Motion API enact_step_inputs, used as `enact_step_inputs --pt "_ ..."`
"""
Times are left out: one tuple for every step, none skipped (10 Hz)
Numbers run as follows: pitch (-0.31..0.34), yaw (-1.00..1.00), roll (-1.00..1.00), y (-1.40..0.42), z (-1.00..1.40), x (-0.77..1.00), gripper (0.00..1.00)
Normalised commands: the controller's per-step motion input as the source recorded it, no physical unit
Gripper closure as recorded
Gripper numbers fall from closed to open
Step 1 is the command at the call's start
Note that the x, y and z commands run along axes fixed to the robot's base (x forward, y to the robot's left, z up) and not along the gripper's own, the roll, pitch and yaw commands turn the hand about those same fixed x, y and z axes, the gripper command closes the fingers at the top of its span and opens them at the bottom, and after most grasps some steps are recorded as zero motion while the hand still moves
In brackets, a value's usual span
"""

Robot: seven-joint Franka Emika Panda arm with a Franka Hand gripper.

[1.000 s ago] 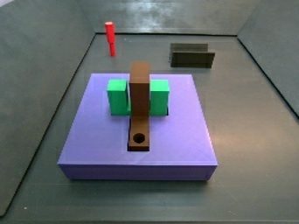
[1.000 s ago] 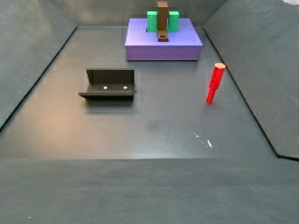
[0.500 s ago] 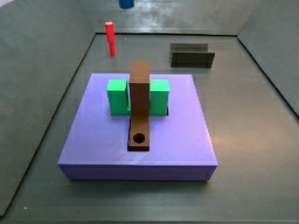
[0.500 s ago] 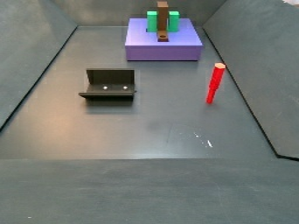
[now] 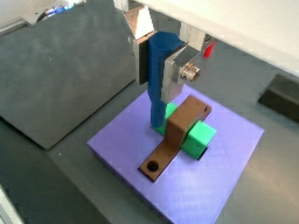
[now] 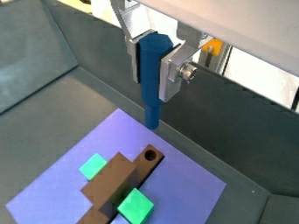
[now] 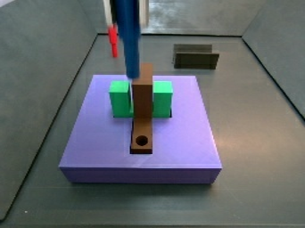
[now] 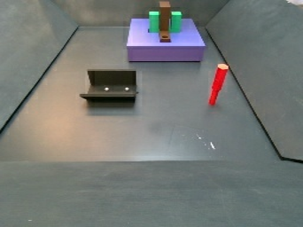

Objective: Pick up the blue object. Move up. Move to above the board. Insert the blue object.
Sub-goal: Insert the blue object.

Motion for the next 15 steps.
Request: enact_step_inputs --pt "0.18 -0.22 0.16 -0.15 -0.6 0.0 1.0" --pt "0.0 0.0 0.02 0.0 -0.11 0.0 1.0" --pt "-0.037 0.0 -0.01 0.15 -0.22 0.1 1.0" --pt "-0.113 0.04 0.0 0.09 -0.35 0.24 1.0" --pt "-0.119 0.3 0.0 0.07 -0.31 0.33 1.0" --pt "-0.081 0.23 0.01 0.0 -0.28 0.2 1.0" --pt "-0.039 0.0 0.01 -0.03 -0.13 0.0 1.0" --pt "0.0 0.0 0.1 0.0 -0.07 0.0 1.0" --pt "0.0 0.07 0.19 -0.13 -0.11 0.0 1.0" --pt "0.0 0.14 0.26 -0.12 -0.12 0.04 1.0" --pt "0.0 0.15 0.35 -0.09 -0.11 0.1 1.0" --pt "0.031 0.11 0.39 -0.1 -0.06 0.09 1.0" --pt "0.06 0.09 0.4 -0.1 -0.04 0.11 1.0" --pt "0.041 0.0 0.16 -0.09 -0.09 0.09 1.0" --pt "0.02 0.0 0.02 -0.08 -0.04 0.09 1.0"
